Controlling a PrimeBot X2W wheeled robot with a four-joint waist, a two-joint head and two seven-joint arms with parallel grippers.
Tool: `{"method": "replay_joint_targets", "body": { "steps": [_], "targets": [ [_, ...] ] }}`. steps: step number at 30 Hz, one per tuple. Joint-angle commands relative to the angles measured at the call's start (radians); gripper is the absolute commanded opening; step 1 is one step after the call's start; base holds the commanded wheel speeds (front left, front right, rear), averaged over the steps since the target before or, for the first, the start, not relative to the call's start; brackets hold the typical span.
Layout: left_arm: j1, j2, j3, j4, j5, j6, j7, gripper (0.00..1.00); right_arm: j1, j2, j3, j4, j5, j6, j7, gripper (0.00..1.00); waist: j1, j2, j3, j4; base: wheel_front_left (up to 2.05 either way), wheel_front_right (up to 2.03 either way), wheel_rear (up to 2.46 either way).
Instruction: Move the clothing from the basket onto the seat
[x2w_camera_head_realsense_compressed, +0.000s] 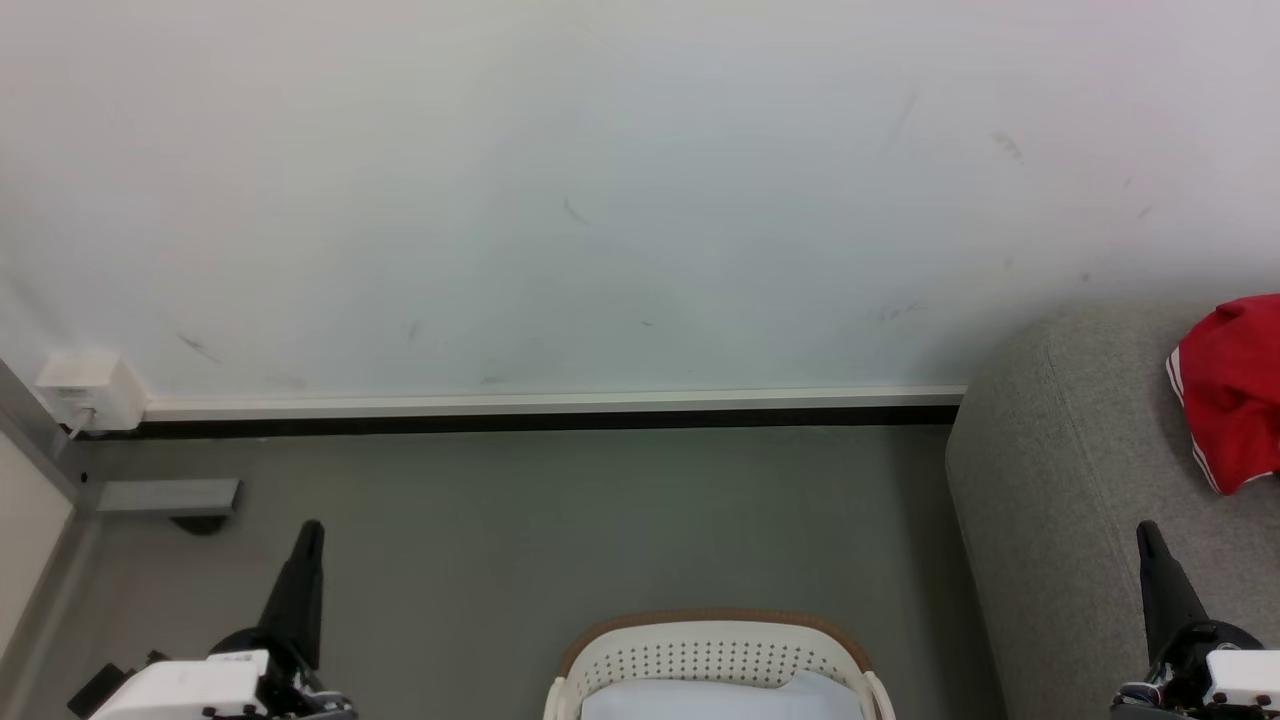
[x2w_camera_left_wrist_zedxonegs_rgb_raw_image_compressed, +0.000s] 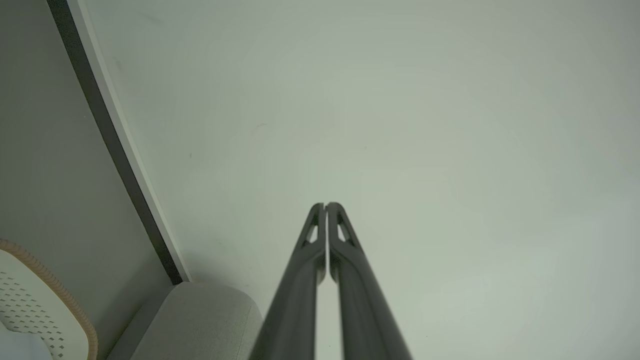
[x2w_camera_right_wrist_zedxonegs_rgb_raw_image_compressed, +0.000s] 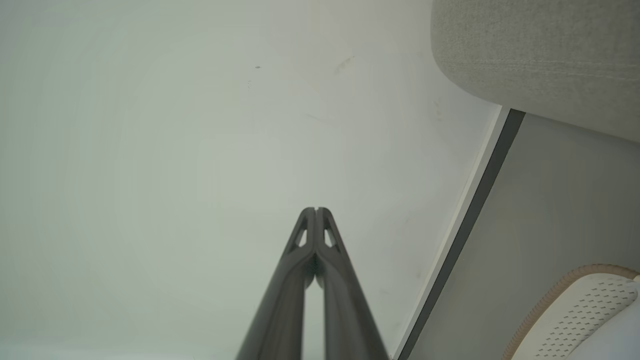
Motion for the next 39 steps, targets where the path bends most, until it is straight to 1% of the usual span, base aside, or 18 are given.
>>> {"method": "replay_joint_targets", "body": {
  "steps": [1, 39],
  "targets": [
    [-0.007, 0.007, 0.003, -0.003, -0.013, 0.001, 0.004, 0.00, -0.007, -0.006, 0.001, 0.000, 0.006, -0.002, -0.001, 0.00, -0.0001, -0.0001, 0.000, 0.000, 0.00, 0.00, 0.00],
    [-0.007, 0.007, 0.003, -0.003, -0.013, 0.001, 0.004, 0.00, -0.005, -0.020, 0.018, -0.003, 0.020, -0.002, -0.016, 0.00, -0.0001, -0.0001, 0.000, 0.000, 0.00, 0.00, 0.00]
  ]
}}
